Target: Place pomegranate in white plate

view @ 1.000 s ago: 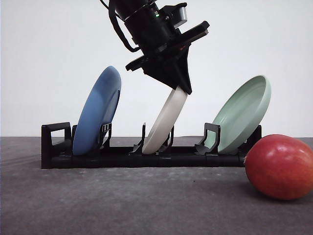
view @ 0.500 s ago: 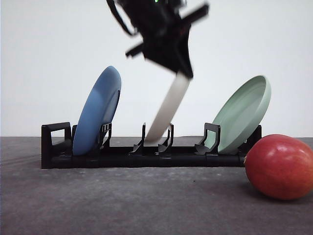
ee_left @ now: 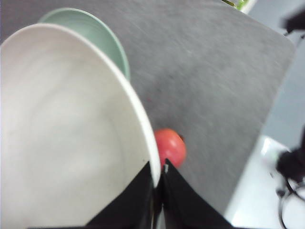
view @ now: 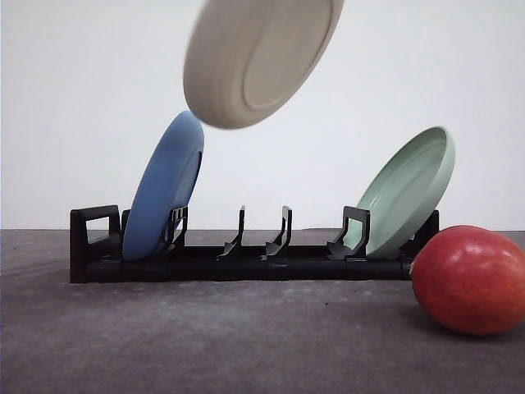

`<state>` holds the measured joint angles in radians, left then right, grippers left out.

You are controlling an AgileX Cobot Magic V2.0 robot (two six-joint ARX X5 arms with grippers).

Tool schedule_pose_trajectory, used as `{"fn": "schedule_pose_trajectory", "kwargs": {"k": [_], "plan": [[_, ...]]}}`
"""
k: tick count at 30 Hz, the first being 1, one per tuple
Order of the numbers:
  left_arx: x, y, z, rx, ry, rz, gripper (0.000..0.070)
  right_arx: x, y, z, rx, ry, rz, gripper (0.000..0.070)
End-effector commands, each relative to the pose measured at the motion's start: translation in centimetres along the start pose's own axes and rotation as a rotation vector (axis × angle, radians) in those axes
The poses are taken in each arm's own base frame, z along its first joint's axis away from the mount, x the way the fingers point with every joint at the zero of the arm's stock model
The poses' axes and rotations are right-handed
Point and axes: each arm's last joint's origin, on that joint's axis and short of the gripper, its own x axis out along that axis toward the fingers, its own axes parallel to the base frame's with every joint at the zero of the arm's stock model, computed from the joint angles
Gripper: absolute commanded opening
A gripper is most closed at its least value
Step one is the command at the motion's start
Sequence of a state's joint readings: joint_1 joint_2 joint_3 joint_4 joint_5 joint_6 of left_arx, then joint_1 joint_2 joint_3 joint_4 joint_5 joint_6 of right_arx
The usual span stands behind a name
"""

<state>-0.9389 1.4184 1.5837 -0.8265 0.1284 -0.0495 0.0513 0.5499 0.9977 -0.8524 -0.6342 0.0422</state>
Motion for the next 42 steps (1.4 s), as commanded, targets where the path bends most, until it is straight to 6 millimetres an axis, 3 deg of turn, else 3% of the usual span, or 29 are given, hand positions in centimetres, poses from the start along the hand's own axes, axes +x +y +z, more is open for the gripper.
{"fn": "schedule_pose_trajectory", "kwargs": {"k": [1, 7, 13, 23, 27, 36, 42], "plan": [[-0.7, -1.4, 0.0, 0.022, 0.015, 0.009, 0.0000, -0.2, 0.2, 0.4, 0.000, -0.015, 0.001, 0.0601], [-1.0, -5.7, -2.1, 0.142, 0.138, 0.111, 0.0000, -0.2, 0.2, 0.4, 0.000, -0.015, 0.002, 0.0601], [1.3, -8.1, -5.4, 0.176, 0.218, 0.171, 0.0000, -0.2, 0.2, 0.4, 0.000, -0.016, 0.002, 0.0601], [7.8, -8.9, -14.3, 0.221, 0.287, 0.281, 0.0000, -0.2, 0.3, 0.4, 0.008, -0.010, 0.021, 0.0601], [10.0, -9.1, -16.9, 0.238, 0.276, 0.312, 0.0000, -0.1, 0.5, 0.4, 0.000, -0.003, 0.044, 0.0601], [14.6, -9.6, -19.9, 0.264, 0.369, 0.348, 0.0000, 0.0, 0.7, 0.3, -0.011, 0.008, 0.078, 0.0601], [15.5, -9.6, -20.7, 0.196, 0.392, 0.376, 0.0001, 0.1, 0.8, 0.3, -0.015, 0.013, 0.091, 0.0601]]}}
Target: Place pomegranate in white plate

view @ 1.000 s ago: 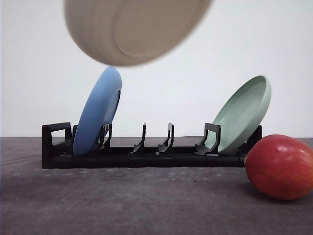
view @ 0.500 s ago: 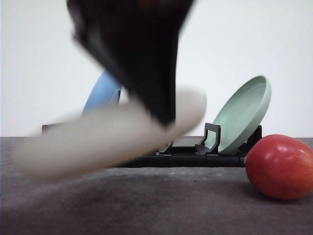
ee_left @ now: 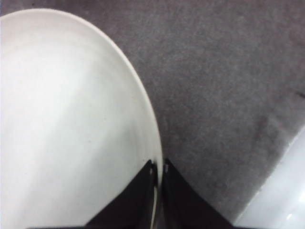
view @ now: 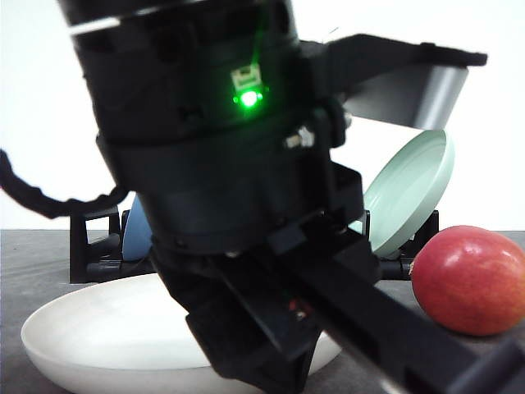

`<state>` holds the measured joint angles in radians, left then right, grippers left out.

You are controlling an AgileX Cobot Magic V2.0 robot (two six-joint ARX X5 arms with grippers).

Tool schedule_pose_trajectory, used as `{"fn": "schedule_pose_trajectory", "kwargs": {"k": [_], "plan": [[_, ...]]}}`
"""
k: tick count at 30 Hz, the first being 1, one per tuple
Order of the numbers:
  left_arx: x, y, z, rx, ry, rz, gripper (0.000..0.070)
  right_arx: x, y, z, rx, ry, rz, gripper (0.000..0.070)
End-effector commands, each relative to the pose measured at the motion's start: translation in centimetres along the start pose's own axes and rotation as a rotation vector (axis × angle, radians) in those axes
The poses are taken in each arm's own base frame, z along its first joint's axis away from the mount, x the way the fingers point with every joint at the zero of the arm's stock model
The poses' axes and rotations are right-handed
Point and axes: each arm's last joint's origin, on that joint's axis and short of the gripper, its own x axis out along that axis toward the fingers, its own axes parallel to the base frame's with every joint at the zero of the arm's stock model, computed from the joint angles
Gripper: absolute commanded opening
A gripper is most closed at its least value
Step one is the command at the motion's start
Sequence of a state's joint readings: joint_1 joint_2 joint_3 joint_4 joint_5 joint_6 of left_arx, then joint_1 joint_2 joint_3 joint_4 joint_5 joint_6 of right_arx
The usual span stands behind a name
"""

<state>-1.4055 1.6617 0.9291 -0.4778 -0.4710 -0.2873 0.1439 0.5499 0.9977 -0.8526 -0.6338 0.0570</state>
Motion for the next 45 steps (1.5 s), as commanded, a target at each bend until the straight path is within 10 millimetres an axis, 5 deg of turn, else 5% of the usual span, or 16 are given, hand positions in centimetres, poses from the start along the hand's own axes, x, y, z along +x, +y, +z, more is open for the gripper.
{"fn": "schedule_pose_trajectory", "kwargs": {"k": [1, 8, 13, 19, 26, 36, 45], "plan": [[0.0, -0.6, 0.2, -0.055, -0.008, 0.000, 0.0013, -0.2, 0.2, 0.4, -0.002, -0.012, 0.009, 0.0601], [-0.9, 0.0, 0.3, -0.126, -0.014, -0.002, 0.0430, -0.1, 0.4, 0.3, -0.008, -0.001, 0.032, 0.0601], [-3.4, 1.2, 0.7, -0.211, -0.061, -0.021, 0.0564, 0.0, 0.7, 0.2, -0.025, 0.015, 0.066, 0.0601], [-8.4, 3.9, 0.7, -0.294, -0.187, -0.074, 0.0569, 0.1, 0.9, 0.2, -0.031, 0.025, 0.092, 0.0601], [-14.8, 8.0, -1.6, -0.394, -0.342, -0.144, 0.0604, 1.1, 0.4, 0.4, 0.026, 0.064, 0.086, 0.0601], [-21.0, 13.3, -7.9, -0.437, -0.494, -0.214, 0.0593, 7.0, -3.2, 0.3, 0.188, 0.335, 0.015, 0.0601], [-23.5, 16.2, -13.6, -0.439, -0.592, -0.305, 0.0593, 12.1, -6.5, -1.5, 0.213, 0.610, -0.132, 0.0613]]}}
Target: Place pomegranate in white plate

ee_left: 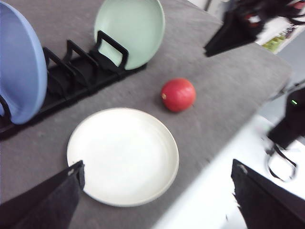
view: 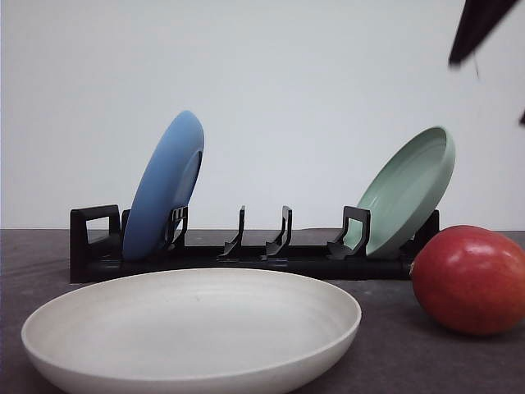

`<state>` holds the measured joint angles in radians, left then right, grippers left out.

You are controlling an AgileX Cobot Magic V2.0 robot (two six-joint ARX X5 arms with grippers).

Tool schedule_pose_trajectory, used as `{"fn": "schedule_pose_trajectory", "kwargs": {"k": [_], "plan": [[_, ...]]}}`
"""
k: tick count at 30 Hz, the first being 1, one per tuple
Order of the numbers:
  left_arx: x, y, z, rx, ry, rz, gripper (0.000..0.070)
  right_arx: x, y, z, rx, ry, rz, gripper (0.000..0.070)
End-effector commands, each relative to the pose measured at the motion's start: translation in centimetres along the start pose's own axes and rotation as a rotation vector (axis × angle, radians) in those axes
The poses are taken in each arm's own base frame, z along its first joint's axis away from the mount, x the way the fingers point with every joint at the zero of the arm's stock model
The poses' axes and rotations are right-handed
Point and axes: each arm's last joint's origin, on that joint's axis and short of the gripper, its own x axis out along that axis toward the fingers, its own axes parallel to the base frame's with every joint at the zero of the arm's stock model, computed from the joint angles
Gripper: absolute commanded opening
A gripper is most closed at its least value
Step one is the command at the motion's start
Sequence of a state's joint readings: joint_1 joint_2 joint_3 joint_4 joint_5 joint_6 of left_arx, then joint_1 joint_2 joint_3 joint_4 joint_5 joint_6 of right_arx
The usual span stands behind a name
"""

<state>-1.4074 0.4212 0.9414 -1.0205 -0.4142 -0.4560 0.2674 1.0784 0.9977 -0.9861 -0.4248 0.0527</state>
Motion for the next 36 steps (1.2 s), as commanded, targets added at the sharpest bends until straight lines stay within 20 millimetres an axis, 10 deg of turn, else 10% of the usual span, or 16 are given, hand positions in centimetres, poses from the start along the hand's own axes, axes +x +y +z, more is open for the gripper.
{"fn": "schedule_pose_trajectory", "kwargs": {"k": [1, 18, 36], "plan": [[-0.7, 0.3, -0.1, 0.022, 0.005, -0.031, 0.0593, 0.7, 0.0, 0.7, -0.054, 0.021, -0.013, 0.0628], [-1.9, 1.6, -1.4, 0.056, 0.049, -0.012, 0.0592, 8.4, -1.4, 2.6, -0.173, 0.240, -0.101, 0.0638], [-1.9, 1.6, -1.4, 0.072, 0.048, -0.013, 0.0592, 12.2, -2.4, 2.4, -0.186, 0.371, -0.123, 0.0695]]}}
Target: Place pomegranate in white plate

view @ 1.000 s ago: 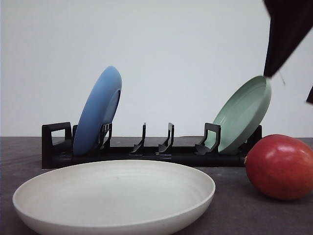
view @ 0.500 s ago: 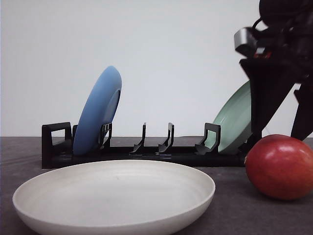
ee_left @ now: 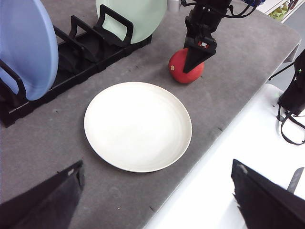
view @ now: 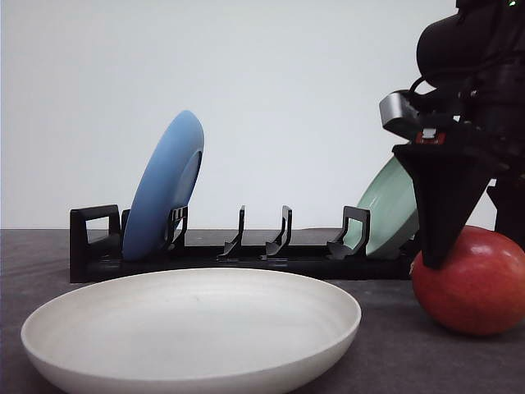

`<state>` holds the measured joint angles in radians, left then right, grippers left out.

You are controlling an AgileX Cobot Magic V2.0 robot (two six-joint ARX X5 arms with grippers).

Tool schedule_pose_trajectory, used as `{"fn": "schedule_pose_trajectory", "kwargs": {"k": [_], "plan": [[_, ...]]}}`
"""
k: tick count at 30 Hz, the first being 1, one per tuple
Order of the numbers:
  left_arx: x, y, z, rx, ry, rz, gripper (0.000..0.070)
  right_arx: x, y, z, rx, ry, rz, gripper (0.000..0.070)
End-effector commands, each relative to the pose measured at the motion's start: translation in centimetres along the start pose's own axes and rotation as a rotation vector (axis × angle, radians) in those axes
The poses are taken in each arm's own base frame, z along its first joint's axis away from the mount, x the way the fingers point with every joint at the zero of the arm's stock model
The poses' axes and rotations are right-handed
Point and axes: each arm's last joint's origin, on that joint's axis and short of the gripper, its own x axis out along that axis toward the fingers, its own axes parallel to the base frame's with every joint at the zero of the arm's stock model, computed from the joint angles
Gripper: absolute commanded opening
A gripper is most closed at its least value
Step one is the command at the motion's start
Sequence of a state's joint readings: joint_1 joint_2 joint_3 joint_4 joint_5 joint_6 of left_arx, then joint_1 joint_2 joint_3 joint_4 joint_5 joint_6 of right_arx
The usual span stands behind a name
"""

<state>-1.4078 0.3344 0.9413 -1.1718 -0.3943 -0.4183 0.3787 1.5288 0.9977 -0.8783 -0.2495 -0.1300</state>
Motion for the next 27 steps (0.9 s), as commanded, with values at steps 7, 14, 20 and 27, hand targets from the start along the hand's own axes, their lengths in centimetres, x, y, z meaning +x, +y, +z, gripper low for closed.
{"fn": "schedule_pose_trajectory", "kwargs": {"k": [7, 14, 20, 27], "plan": [[-0.2, -0.1, 0.4, 0.008, -0.018, -0.019, 0.0592, 1.4, 0.0, 0.7, -0.020, 0.051, -0.009, 0.0643], [-0.2, -0.1, 0.4, 0.005, -0.025, -0.023, 0.0592, 1.5, 0.0, 0.6, -0.009, 0.060, -0.006, 0.0423], [-0.3, -0.2, 0.7, -0.006, -0.052, -0.034, 0.0592, 0.3, 0.6, 1.5, 0.011, 0.048, 0.011, 0.0375], [-0.3, -0.3, 0.9, -0.012, -0.070, -0.042, 0.0592, -3.3, 4.2, 3.9, 0.040, 0.006, 0.070, 0.0389]]}}
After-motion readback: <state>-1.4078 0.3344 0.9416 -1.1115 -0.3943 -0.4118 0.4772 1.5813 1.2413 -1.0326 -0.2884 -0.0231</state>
